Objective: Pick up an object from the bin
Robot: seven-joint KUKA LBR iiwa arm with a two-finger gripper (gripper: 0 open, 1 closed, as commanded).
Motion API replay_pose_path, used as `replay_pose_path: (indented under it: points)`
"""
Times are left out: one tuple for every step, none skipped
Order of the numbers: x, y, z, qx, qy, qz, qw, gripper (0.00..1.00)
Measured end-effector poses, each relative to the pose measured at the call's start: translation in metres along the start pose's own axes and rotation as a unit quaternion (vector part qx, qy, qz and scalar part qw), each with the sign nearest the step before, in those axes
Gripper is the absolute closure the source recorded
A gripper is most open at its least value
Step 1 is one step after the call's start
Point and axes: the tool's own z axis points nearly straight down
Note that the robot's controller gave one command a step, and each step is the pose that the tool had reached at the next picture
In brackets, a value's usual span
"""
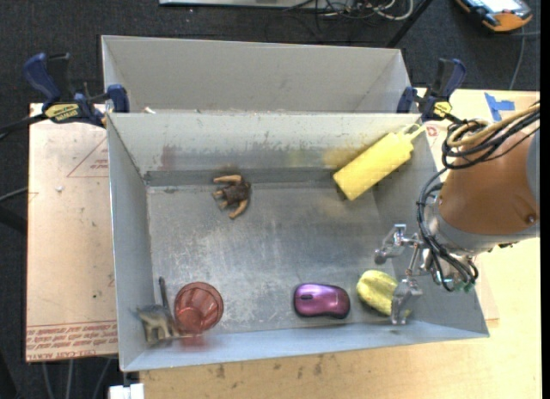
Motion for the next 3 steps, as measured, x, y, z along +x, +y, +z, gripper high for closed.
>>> replay_pose_path:
  points:
    - [-0.001,0.000,-0.002,0.000,-0.0018,-0.001,1.0000,0.00]
    - [-0.003,-0.006,0.004,0.000,-0.0059,0.006,1.0000,0.00]
    - [-0.032,0.003,0.058,0.001,0.0009,-0.119,0.9929,1.00]
